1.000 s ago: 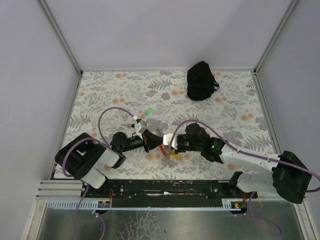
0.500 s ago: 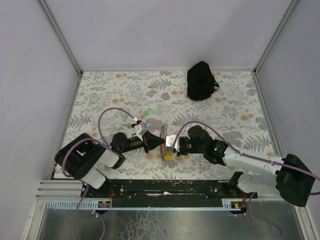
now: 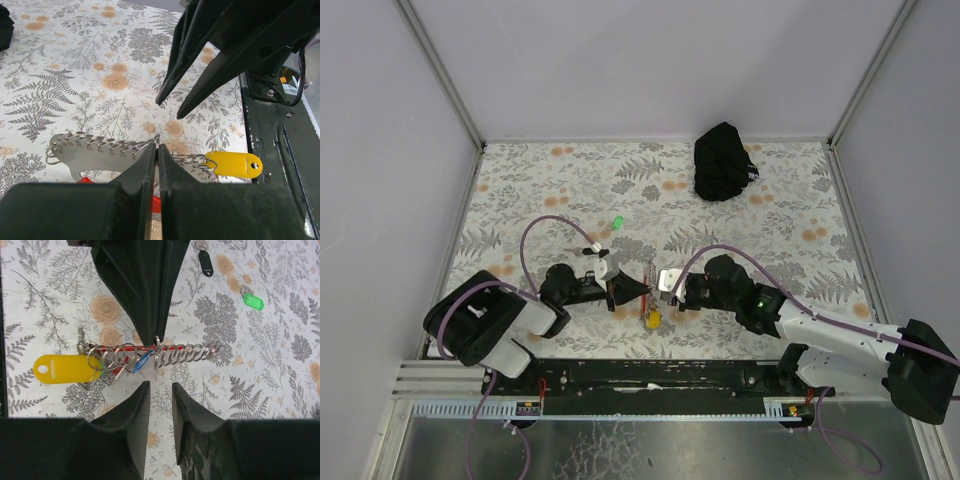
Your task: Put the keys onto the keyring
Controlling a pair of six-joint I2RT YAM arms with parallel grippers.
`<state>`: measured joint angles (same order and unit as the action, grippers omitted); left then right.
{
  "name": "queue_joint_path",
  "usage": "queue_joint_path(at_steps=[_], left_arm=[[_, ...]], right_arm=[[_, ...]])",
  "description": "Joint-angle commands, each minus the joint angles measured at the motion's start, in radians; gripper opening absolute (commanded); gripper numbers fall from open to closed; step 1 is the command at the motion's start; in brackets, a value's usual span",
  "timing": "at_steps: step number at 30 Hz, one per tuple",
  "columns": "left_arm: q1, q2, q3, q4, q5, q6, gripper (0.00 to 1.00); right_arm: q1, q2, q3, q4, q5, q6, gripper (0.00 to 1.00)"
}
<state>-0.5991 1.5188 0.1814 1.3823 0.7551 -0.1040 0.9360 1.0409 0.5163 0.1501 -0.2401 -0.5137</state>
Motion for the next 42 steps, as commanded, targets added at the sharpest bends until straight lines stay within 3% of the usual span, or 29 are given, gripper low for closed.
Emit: queue_joint_path(at_steps=[1,21,42], left_arm=[[0.007,-0.04,0.018,0.014,0.044,0.052,0.0],[0.003,-0.051,0.026,0.017,0.064,0.034,0.0],[-0.002,-0.047,0.032,0.02,0.07,0.027,0.0]], right_arm=[[0.01,0.027,-0.003,0.091,0.04,-0.004,0.31],[0.01,0.107,0.016,0.13,-0.064,-0.02,0.33],[0.009,0.136,0.037,0.18,-0.077,-0.013,0.27]])
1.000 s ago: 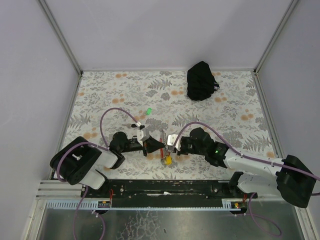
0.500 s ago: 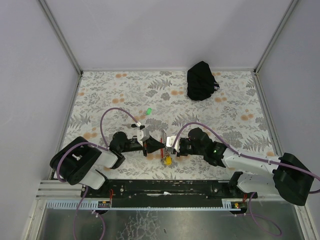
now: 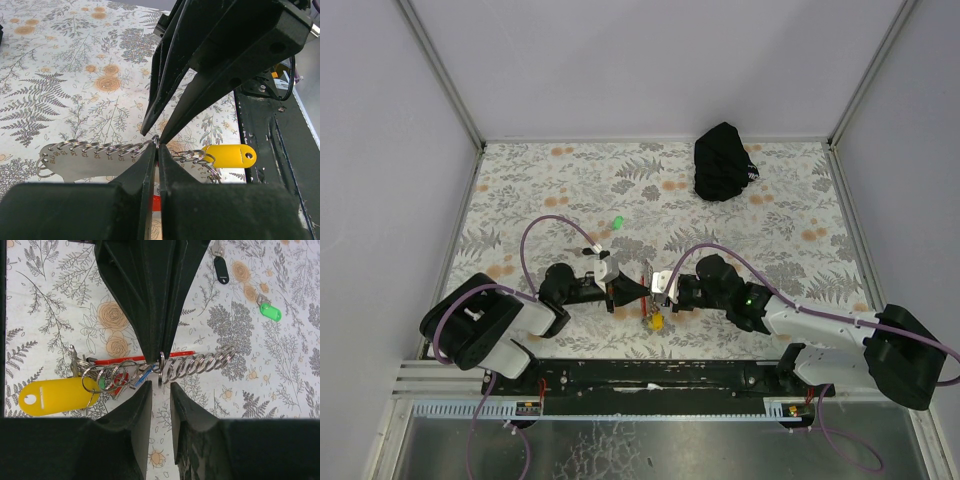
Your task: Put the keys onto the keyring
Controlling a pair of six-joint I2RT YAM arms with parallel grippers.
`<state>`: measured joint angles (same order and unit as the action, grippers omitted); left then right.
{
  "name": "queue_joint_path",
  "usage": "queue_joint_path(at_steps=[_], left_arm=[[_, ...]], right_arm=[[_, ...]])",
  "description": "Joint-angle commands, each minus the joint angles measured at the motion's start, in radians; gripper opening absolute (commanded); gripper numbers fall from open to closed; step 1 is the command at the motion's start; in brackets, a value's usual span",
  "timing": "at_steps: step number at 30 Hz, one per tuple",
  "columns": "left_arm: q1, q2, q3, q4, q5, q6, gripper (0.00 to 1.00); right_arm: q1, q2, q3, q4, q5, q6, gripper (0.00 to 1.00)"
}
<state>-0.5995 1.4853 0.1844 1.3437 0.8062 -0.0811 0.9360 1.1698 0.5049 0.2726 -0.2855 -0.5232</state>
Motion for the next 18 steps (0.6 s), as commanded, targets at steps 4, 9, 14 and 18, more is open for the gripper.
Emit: queue_joint_path(at_steps=[4,9,14,18], left_arm=[[-0.002,-0.013,0.029,0.057,0.02,0.004,0.0],[-0.003,-0.015,0.028,0.059,0.021,0.006,0.0],[-0.003,-0.028,0.01,0.083,0.041,0.011,0.05],[-0.01,-0.049,0.014,0.082,0.094,-0.001,0.16]], right_arm=[[0.009,0.008,0.05,0.056,-0.034,-0.004,0.24],[0.009,0.006,0.056,0.037,-0.027,-0.009,0.06],[0.009,-0.01,0.06,0.013,0.007,-0.021,0.0],[0.01,-0.023,0.067,-0.002,0.043,-0.033,0.0]])
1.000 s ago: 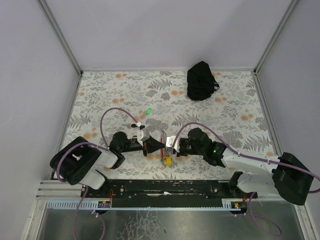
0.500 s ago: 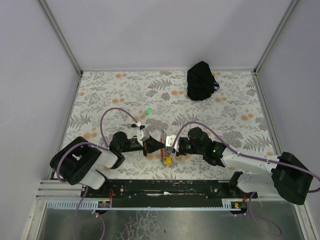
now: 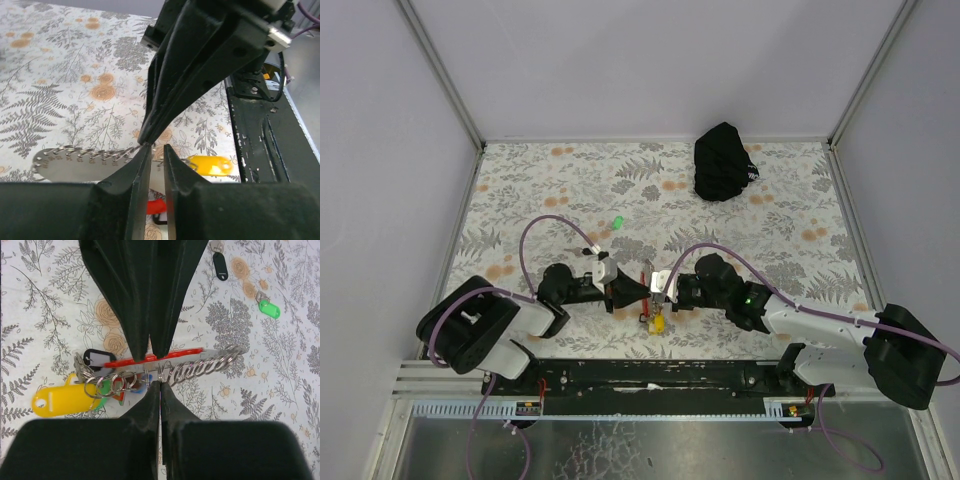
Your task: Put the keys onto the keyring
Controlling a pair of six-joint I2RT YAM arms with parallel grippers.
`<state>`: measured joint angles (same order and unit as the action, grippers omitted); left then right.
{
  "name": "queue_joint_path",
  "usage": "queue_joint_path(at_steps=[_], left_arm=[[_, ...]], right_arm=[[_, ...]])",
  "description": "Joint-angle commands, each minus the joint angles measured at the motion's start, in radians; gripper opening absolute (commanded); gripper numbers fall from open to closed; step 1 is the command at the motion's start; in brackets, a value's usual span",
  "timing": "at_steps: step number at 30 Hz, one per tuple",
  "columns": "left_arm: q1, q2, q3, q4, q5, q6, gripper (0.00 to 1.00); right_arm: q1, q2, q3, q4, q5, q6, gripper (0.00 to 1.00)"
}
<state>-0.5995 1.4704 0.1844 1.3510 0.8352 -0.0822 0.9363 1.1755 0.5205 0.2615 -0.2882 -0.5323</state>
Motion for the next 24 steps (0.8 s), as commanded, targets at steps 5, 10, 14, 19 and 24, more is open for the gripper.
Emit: queue_joint_path(at_steps=[5,10,14,19,24], left_arm=[[-0.041,-0.049,0.026,0.03,0.076,0.014,0.21],[-0.041,-0.063,0.009,0.009,-0.05,0.016,0.23],[-0.04,-0.068,0.015,-0.017,-0.105,0.019,0.23],[-0.039,-0.044,0.014,-0.017,-0.237,-0.007,0.22],[-0.039,-0.077,0.025,-0.122,-0.308,0.052,0.31]], right_arm=[[0.009,-0.032,0.062,-0.002,0.088,-0.04,0.0],[0.009,-0.055,0.065,-0.013,0.075,-0.051,0.0],[0.009,-0.066,0.062,-0.022,0.057,-0.06,0.0],[0.009,-0.064,0.067,-0.04,0.021,-0.079,0.0],[0.009,-0.055,0.078,-0.059,0.0,-0.09,0.0]])
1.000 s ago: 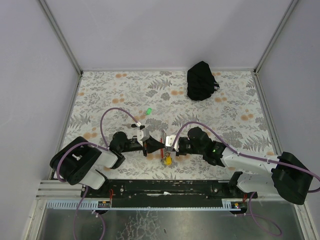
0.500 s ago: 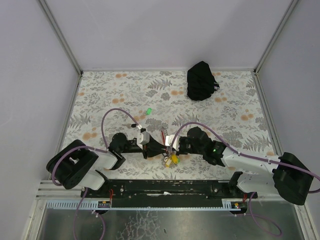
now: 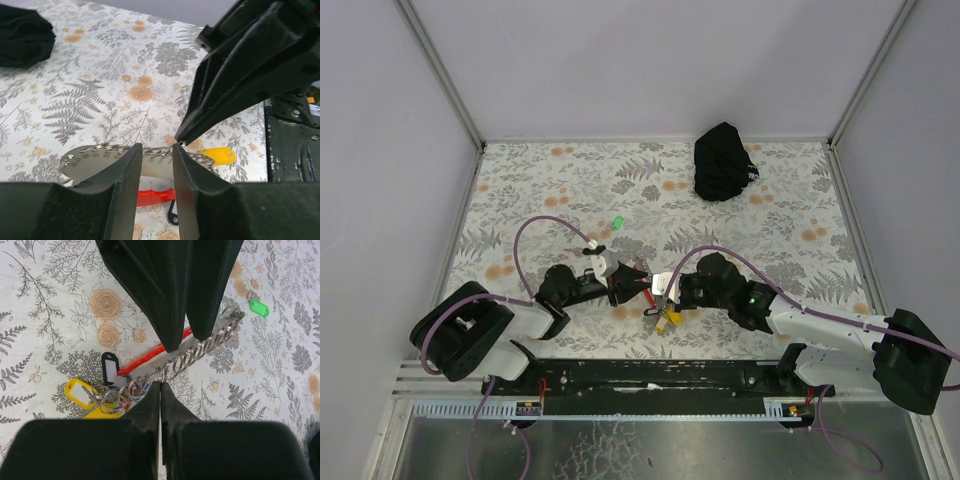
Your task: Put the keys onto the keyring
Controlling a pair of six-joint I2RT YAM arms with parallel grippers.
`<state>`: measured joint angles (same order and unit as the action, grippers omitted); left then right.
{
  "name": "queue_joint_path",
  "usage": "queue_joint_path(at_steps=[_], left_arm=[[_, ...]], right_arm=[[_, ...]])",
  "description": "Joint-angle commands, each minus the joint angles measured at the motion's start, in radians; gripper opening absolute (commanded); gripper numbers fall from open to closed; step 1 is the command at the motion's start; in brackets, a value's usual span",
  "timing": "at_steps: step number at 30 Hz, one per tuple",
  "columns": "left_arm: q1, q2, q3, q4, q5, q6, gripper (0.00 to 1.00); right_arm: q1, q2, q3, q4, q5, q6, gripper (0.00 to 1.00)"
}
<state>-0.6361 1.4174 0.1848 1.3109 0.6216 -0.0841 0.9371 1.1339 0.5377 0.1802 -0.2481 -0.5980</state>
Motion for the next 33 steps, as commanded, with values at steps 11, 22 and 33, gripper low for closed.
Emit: queue_joint_path(at_steps=[11,22,33], left_arm=[[-0.025,-0.001,0.0,-0.058,-0.06,0.147,0.36],[-0.104,-0.014,0.034,-0.158,-0.198,0.217,0.37],[-0.127,-0.015,0.046,-0.076,-0.275,0.087,0.36]], right_arm=[[0.008,-0.013,0.074,0.001,-0.049,-0.029,0.0],[0.008,-0.019,0.084,-0.018,-0.088,-0.03,0.0],[0.009,-0.005,0.109,-0.058,-0.142,-0.035,0.0]])
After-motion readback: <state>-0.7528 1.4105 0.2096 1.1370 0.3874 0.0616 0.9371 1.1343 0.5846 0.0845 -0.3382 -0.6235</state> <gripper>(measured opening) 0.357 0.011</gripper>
